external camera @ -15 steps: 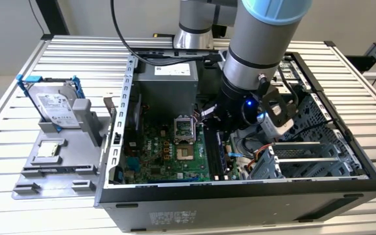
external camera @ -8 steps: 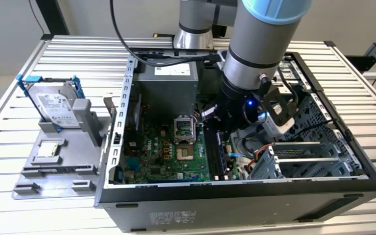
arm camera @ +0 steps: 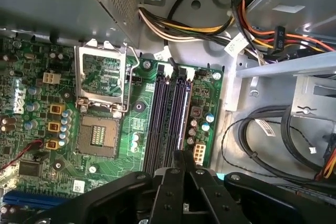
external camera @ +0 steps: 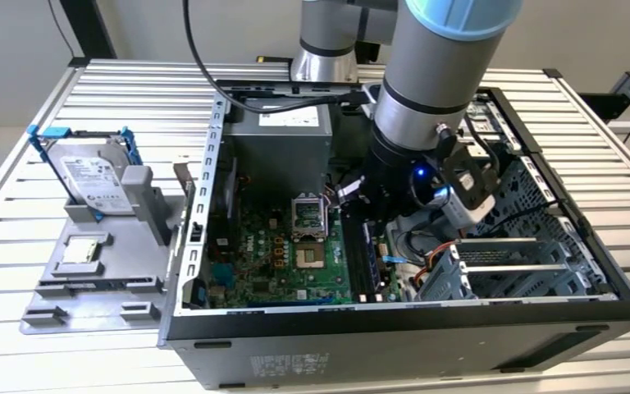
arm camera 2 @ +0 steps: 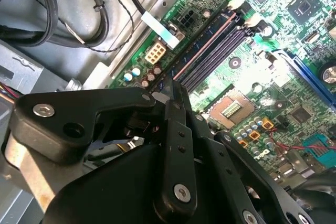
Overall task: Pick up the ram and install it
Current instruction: 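Press down the ram until it locks into place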
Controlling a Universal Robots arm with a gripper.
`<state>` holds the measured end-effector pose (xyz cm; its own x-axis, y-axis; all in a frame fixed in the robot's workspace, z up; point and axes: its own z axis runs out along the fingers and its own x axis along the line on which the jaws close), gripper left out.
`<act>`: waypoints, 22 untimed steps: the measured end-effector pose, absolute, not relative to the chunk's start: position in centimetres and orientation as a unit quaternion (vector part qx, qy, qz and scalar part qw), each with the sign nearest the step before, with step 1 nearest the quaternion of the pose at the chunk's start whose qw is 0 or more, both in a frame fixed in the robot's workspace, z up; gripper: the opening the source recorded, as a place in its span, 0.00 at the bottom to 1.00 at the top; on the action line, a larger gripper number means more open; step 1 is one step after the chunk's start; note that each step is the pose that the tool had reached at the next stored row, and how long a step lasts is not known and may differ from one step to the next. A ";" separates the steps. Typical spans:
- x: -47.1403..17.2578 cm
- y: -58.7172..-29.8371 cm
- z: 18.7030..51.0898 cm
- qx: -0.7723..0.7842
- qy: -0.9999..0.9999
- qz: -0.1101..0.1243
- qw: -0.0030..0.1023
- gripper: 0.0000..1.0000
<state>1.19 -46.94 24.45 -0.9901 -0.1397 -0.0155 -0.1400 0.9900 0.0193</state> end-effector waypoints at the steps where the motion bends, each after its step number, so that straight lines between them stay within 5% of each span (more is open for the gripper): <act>1: 1.2 -46.9 24.5 -0.072 0.997 0.010 0.007 0.00; 22: 1.2 -46.9 24.5 -0.107 0.994 0.009 0.011 0.00</act>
<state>1.19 -46.94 24.47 -0.9767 -0.2133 -0.0244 -0.2137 0.9768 0.0151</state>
